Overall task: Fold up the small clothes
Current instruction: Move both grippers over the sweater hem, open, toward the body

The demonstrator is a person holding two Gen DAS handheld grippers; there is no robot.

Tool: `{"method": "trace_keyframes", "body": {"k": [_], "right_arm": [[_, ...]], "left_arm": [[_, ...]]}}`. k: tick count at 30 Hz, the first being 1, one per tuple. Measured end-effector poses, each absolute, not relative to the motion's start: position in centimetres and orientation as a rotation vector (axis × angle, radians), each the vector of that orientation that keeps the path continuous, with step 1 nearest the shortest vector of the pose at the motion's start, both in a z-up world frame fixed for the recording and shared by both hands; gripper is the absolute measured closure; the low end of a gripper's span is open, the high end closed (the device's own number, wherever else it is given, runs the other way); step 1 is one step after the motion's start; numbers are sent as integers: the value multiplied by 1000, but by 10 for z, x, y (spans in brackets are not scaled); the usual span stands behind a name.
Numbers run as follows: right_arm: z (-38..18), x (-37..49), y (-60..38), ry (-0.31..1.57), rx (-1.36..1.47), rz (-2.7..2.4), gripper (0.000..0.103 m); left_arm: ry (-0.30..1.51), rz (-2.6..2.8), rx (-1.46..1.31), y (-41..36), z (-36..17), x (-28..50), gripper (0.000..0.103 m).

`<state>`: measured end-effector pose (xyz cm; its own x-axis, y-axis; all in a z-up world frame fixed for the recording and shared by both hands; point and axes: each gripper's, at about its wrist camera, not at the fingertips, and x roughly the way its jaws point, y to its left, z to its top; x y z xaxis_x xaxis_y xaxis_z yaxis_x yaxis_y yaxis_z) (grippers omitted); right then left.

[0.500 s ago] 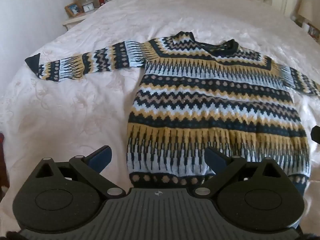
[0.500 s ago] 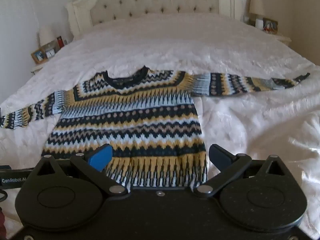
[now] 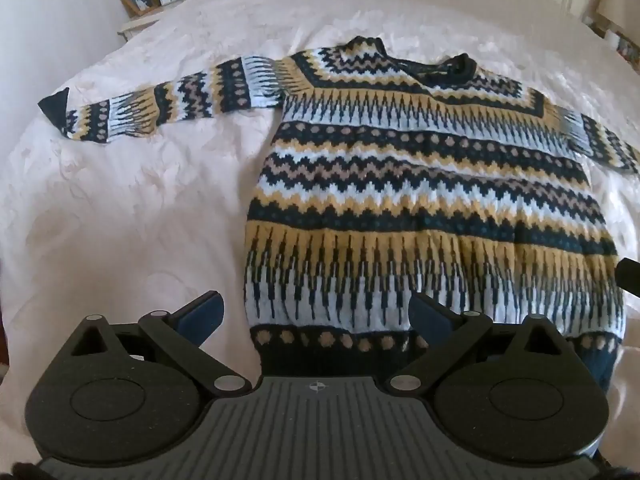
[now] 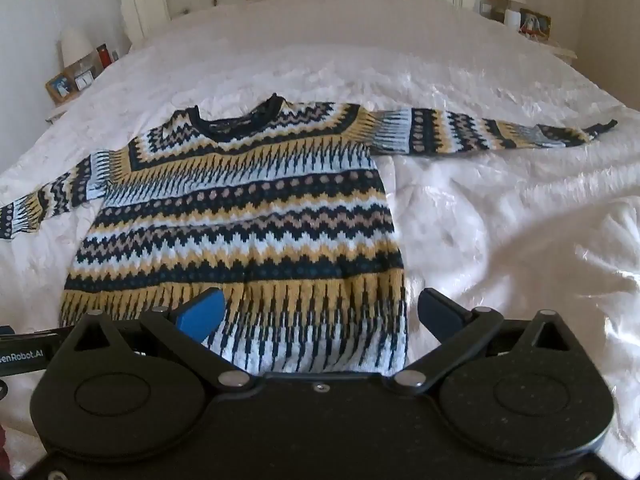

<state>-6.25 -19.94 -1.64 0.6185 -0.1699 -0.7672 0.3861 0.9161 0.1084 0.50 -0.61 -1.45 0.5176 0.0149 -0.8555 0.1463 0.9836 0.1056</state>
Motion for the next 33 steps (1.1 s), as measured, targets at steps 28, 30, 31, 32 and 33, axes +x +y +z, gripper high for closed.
{"method": "trace_keyframes", "body": {"k": [28,30,31,32,33], "right_arm": [[-29,-60,-197,938,317,-309,1],[-29,-59,-197,941,319,-307,1],[-30,-59,-197,943,320,-307,1],[-30,-59,-196,945,321,-305,1],[-31,-59,-196,946,321,-303,1]], "left_arm": [[1110,-79,212,-17,-29,9,3],[1113,-80,212,-17,-30,9,3],[1114,-81,211,-16,-31,9,3],[1116,-81,211,-16,-32,10,3],[1119,-80,211,-17,-32,10,3]]}}
